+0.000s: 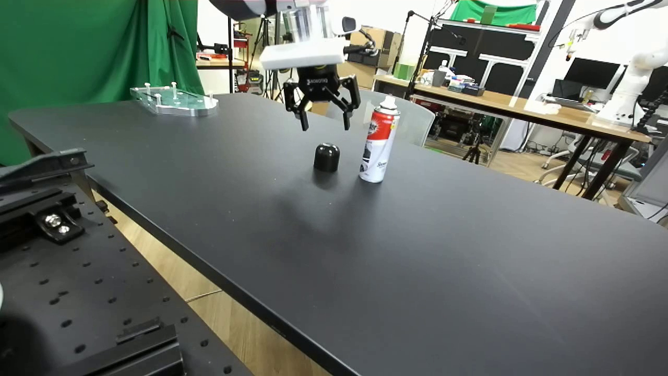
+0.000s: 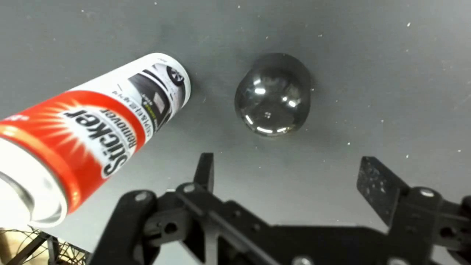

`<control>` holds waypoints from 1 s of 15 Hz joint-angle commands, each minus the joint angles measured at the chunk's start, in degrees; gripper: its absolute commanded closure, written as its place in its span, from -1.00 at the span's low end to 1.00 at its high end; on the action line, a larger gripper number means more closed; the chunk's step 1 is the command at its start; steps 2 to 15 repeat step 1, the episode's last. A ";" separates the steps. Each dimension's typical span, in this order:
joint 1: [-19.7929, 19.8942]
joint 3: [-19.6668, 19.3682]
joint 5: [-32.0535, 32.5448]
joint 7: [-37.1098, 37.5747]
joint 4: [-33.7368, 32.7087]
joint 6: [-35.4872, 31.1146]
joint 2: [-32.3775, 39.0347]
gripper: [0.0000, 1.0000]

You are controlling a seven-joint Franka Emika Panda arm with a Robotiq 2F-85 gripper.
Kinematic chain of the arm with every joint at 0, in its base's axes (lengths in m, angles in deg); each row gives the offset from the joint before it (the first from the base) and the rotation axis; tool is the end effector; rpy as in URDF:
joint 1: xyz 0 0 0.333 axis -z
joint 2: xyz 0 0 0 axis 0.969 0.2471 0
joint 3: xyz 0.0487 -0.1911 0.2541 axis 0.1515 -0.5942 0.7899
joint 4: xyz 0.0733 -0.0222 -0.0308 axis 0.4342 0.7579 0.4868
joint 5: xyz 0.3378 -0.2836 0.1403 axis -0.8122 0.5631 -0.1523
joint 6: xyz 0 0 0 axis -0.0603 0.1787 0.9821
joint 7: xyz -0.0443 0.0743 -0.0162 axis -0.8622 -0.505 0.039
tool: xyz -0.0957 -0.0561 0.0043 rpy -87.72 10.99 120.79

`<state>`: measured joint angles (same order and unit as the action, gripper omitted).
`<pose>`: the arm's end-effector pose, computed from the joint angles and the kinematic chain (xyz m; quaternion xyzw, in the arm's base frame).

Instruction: Remove the lid from the top of the spray can

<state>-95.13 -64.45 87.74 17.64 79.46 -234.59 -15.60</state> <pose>0.5486 0.1009 0.1234 0.9670 0.2001 0.1222 0.0995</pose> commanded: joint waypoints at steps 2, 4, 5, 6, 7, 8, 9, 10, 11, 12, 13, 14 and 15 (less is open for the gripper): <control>0.32 0.77 -1.42 -1.06 1.01 5.55 -4.31 -1.00; 0.32 0.77 -1.42 -1.06 1.01 5.55 -4.31 -1.00; 0.32 0.77 -1.42 -1.06 1.01 5.55 -4.31 -1.00; 0.32 0.77 -1.42 -1.06 1.01 5.55 -4.31 -1.00; 0.32 0.77 -1.42 -1.06 1.01 5.55 -4.31 -1.00; 0.32 0.77 -1.42 -1.06 1.01 5.55 -4.31 -1.00; 0.32 0.77 -1.42 -1.06 1.01 5.55 -4.31 -1.00; 0.32 0.77 -1.42 -1.06 1.01 5.55 -4.31 -1.00; 0.32 0.77 -1.42 -1.06 1.01 5.55 -4.31 -1.00; 0.32 0.77 -1.42 -1.06 1.01 5.55 -4.31 -1.00; 0.32 0.77 -1.42 -1.06 1.01 5.55 -4.31 -1.00; 0.32 0.77 -1.42 -1.06 1.01 5.55 -4.31 -1.00; 0.32 0.77 -1.42 -1.06 1.01 5.55 -4.31 -1.00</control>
